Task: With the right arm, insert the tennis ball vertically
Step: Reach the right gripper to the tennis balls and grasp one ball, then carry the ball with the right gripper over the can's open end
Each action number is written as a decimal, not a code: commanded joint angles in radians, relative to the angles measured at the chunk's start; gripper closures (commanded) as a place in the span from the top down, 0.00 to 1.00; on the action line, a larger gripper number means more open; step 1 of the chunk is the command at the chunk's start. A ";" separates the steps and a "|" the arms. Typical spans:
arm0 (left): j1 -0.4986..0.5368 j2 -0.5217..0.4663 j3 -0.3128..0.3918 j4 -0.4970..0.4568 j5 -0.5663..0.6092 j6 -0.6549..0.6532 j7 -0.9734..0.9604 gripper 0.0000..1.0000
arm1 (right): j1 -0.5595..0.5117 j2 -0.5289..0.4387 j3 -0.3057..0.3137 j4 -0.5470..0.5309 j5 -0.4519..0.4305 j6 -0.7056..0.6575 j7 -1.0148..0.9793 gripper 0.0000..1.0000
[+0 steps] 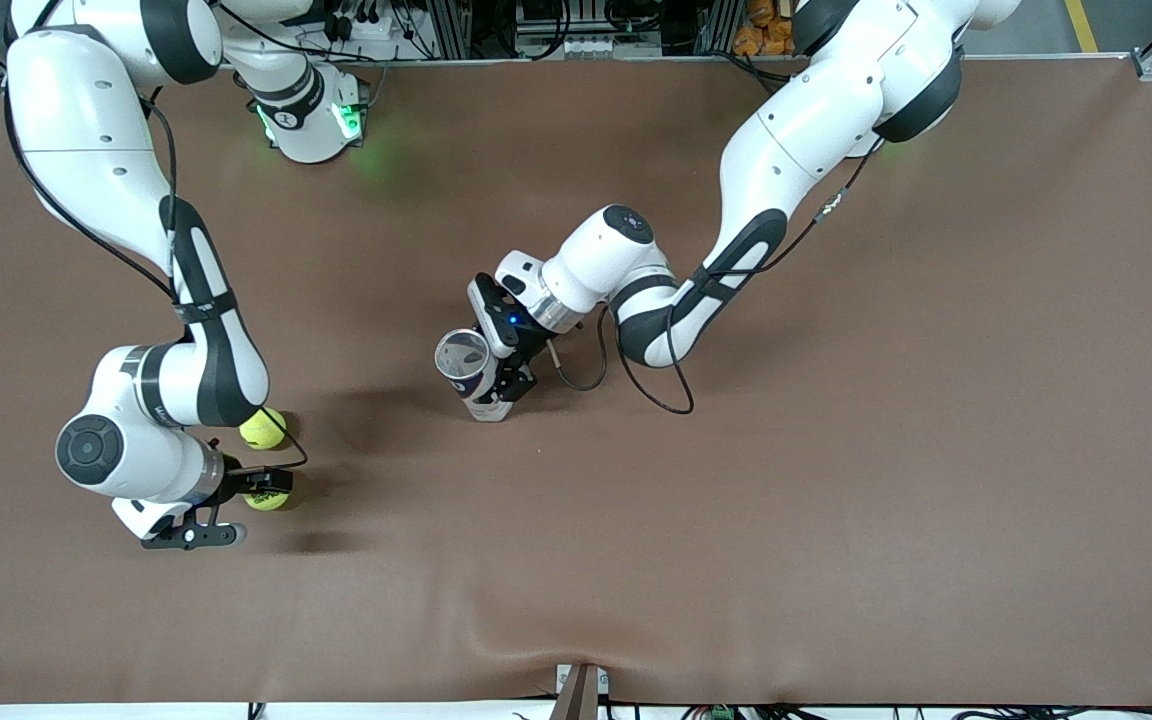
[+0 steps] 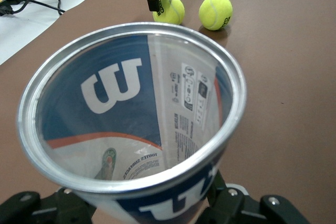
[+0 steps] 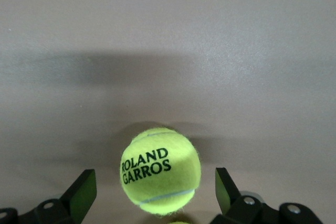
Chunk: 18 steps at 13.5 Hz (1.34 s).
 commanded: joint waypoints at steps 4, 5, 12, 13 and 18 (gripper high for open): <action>-0.016 -0.015 0.022 -0.009 -0.013 0.000 -0.018 0.80 | -0.003 0.030 0.000 0.000 0.009 0.013 0.002 0.94; -0.016 -0.017 0.019 -0.009 -0.013 0.000 -0.018 0.80 | -0.002 0.032 0.001 -0.005 0.009 0.015 -0.002 0.82; -0.019 -0.012 0.021 -0.007 -0.013 0.001 -0.018 0.79 | -0.002 0.006 0.029 0.053 0.014 -0.065 0.002 0.00; -0.019 -0.012 0.021 -0.007 -0.013 0.001 -0.019 0.79 | -0.002 0.003 0.043 0.090 0.015 -0.120 0.015 0.00; -0.019 -0.012 0.021 -0.006 -0.014 0.001 -0.019 0.79 | 0.021 -0.088 0.076 0.179 0.156 -0.376 0.250 0.00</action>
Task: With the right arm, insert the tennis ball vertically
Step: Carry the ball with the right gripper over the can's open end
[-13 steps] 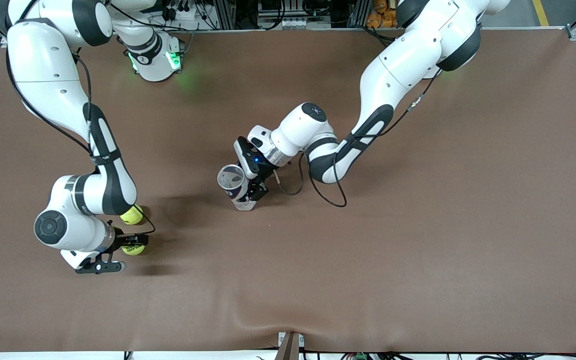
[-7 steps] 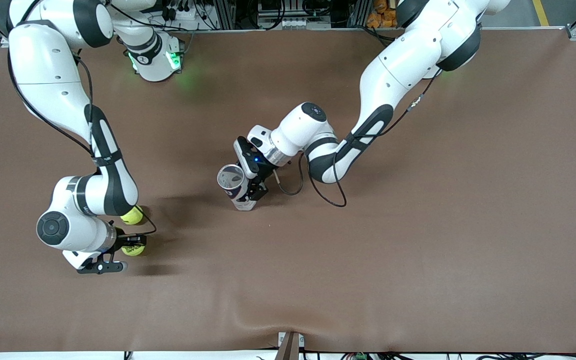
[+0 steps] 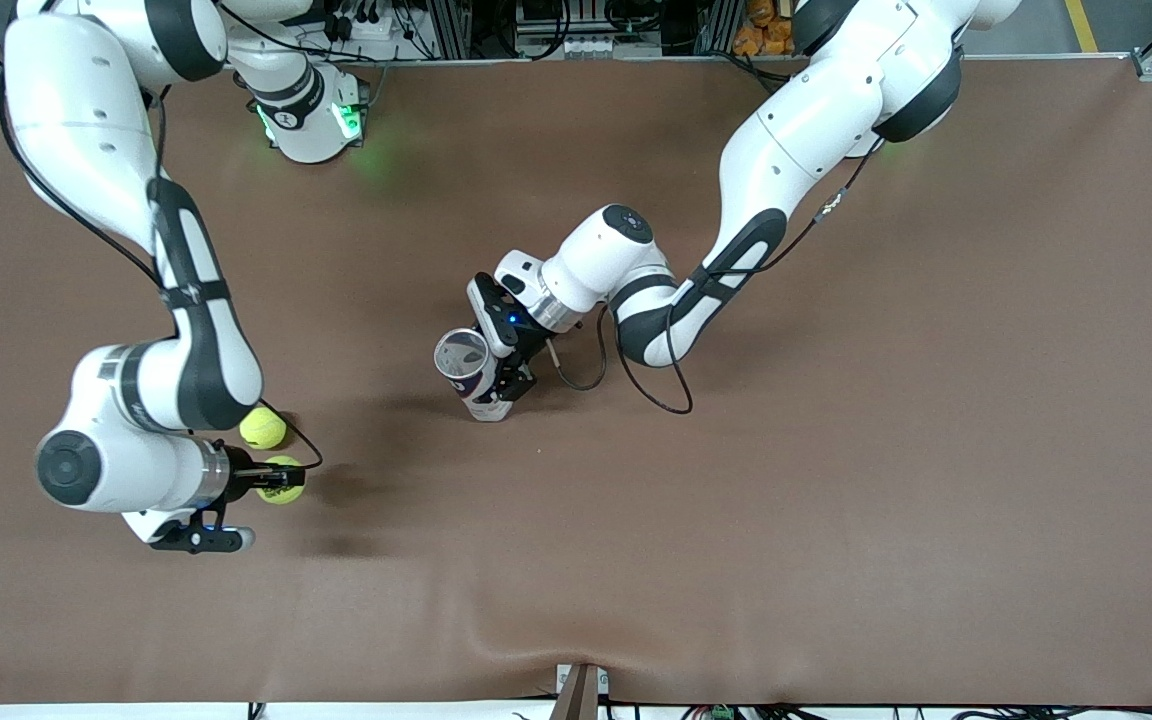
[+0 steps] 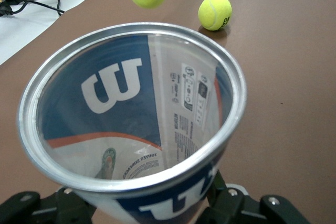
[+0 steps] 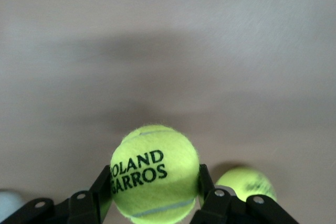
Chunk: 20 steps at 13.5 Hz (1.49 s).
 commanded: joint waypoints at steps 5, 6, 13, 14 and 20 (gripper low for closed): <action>-0.014 -0.013 0.019 -0.006 -0.014 0.001 -0.019 0.79 | 0.035 -0.144 0.180 -0.002 0.030 -0.094 0.520 0.00; -0.014 -0.015 0.019 -0.006 -0.014 0.001 -0.019 0.79 | 0.033 -0.157 0.208 -0.005 0.030 -0.101 0.567 0.00; -0.005 -0.018 0.019 -0.003 -0.022 0.004 -0.019 0.79 | 0.058 -0.169 0.302 -0.010 0.030 -0.195 0.765 0.00; -0.004 -0.018 0.019 -0.003 -0.024 0.004 -0.019 0.79 | 0.059 -0.180 0.304 -0.010 0.033 -0.203 0.766 0.00; -0.004 -0.018 0.019 -0.005 -0.024 0.006 -0.019 0.79 | 0.107 -0.174 0.302 -0.013 0.035 -0.200 0.808 0.00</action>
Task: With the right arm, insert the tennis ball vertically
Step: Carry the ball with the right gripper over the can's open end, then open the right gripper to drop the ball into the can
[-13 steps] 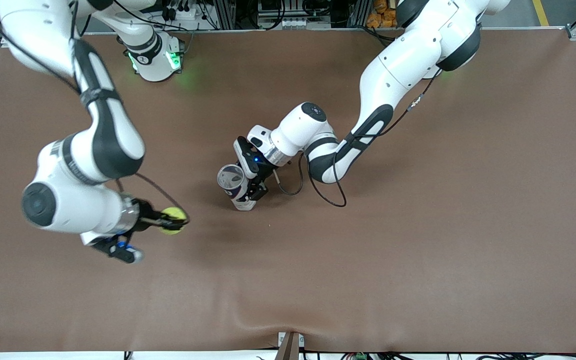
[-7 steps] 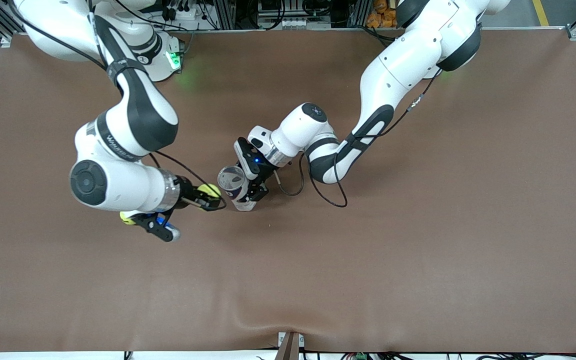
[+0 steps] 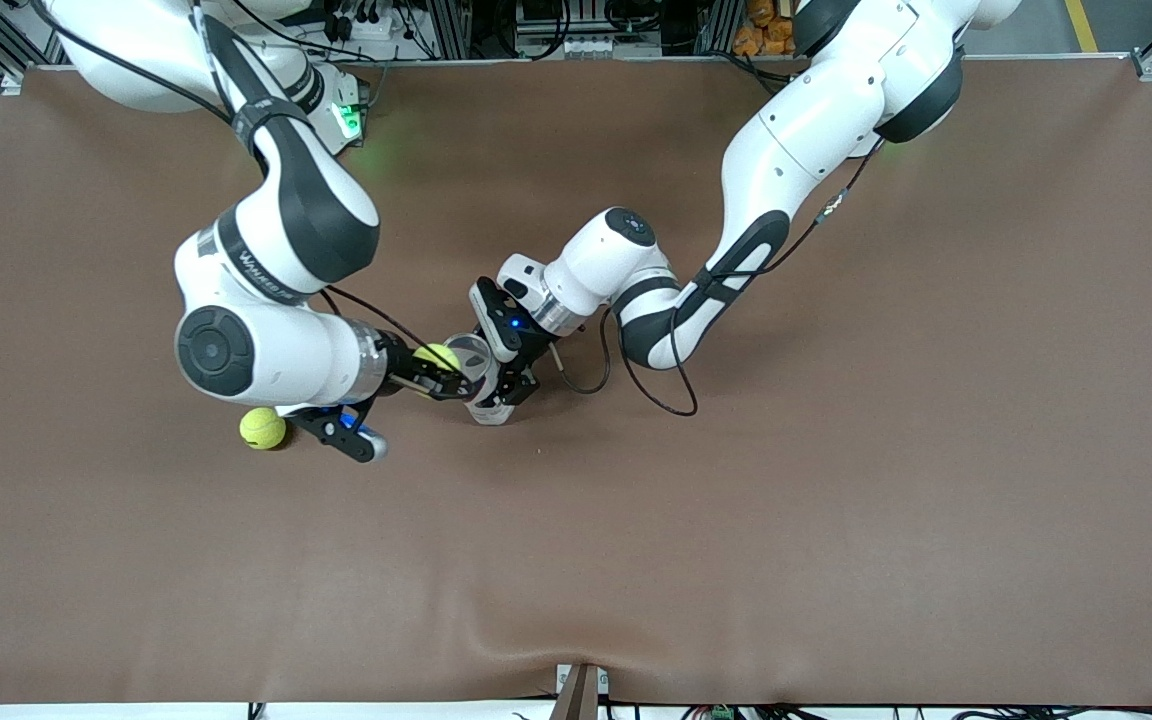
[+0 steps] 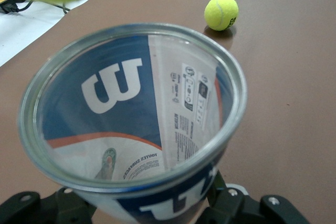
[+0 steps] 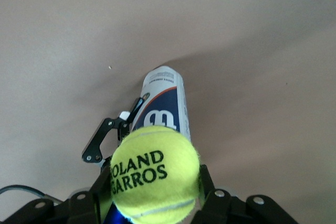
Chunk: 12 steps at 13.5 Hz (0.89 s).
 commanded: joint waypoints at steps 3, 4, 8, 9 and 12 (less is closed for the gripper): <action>-0.008 -0.018 0.015 -0.006 -0.011 0.006 -0.019 0.79 | 0.020 -0.019 -0.001 -0.037 0.009 -0.005 0.030 0.00; -0.008 -0.018 0.015 -0.006 -0.011 0.006 -0.019 0.79 | 0.024 -0.016 -0.003 -0.037 0.011 -0.003 0.032 0.10; -0.008 -0.018 0.015 -0.006 -0.011 0.008 -0.019 0.79 | 0.020 -0.001 -0.003 -0.035 0.028 0.004 0.094 1.00; -0.008 -0.018 0.015 -0.006 -0.011 0.008 -0.019 0.79 | 0.021 0.001 -0.003 -0.034 0.028 0.004 0.095 1.00; -0.008 -0.021 0.015 -0.007 -0.011 0.008 -0.019 0.79 | 0.008 -0.002 -0.003 -0.025 0.026 0.001 0.082 1.00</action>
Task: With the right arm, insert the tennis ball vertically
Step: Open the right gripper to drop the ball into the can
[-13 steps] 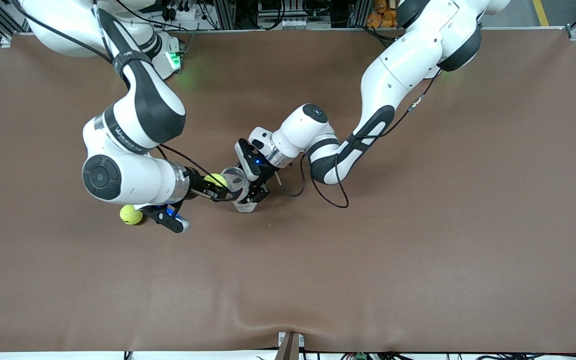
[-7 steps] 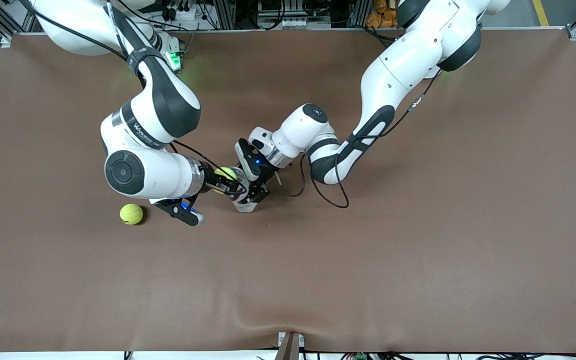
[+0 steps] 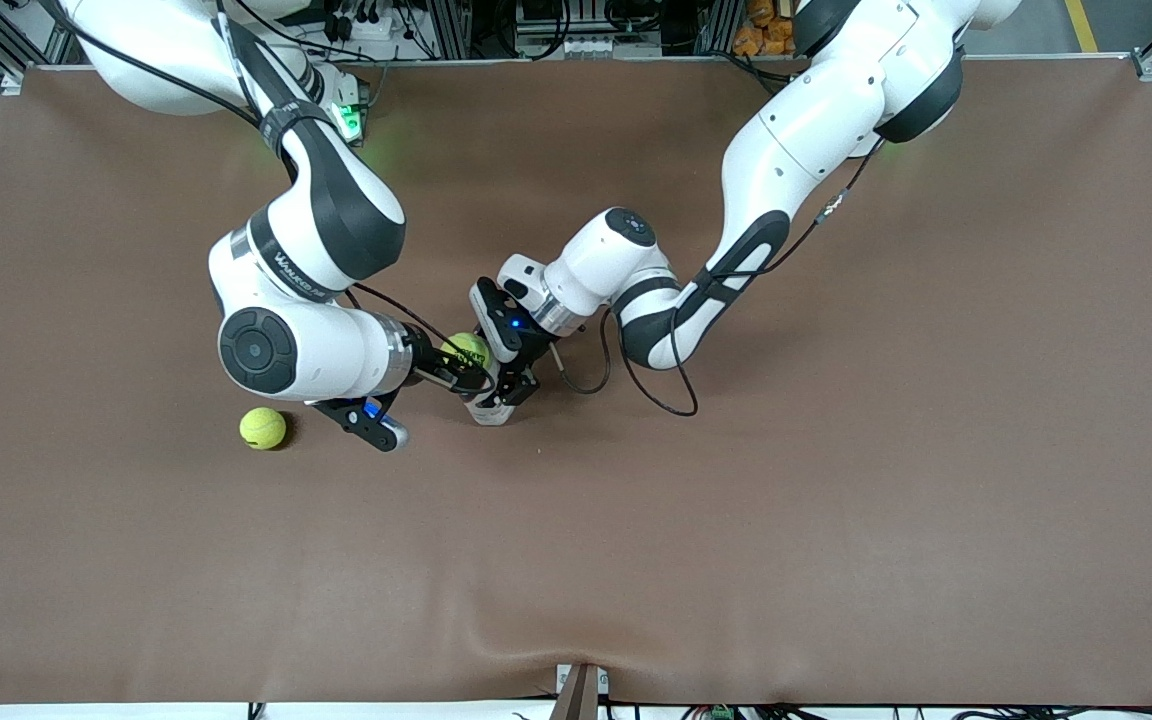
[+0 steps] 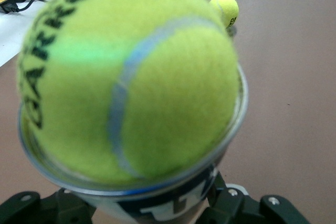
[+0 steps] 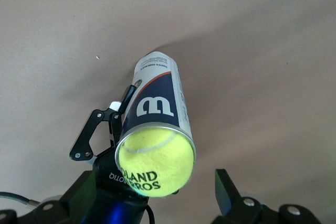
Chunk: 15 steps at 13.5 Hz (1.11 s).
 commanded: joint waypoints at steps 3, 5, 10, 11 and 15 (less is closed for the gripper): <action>-0.008 -0.017 0.014 -0.002 -0.023 0.007 -0.018 0.79 | -0.067 -0.009 -0.001 0.032 0.015 -0.005 -0.007 1.00; -0.009 -0.017 0.014 -0.002 -0.029 0.007 -0.018 0.79 | -0.117 -0.011 -0.007 0.042 0.008 -0.008 -0.099 1.00; -0.008 -0.018 0.014 -0.005 -0.029 0.007 -0.018 0.83 | -0.188 0.016 -0.116 0.031 -0.165 0.001 -0.530 1.00; -0.008 -0.018 0.014 -0.005 -0.029 0.007 -0.018 0.89 | -0.188 0.032 -0.145 0.030 -0.184 0.004 -0.604 1.00; -0.008 -0.020 0.014 -0.005 -0.028 0.011 -0.018 0.94 | -0.200 0.081 -0.196 -0.051 -0.314 0.097 -0.715 1.00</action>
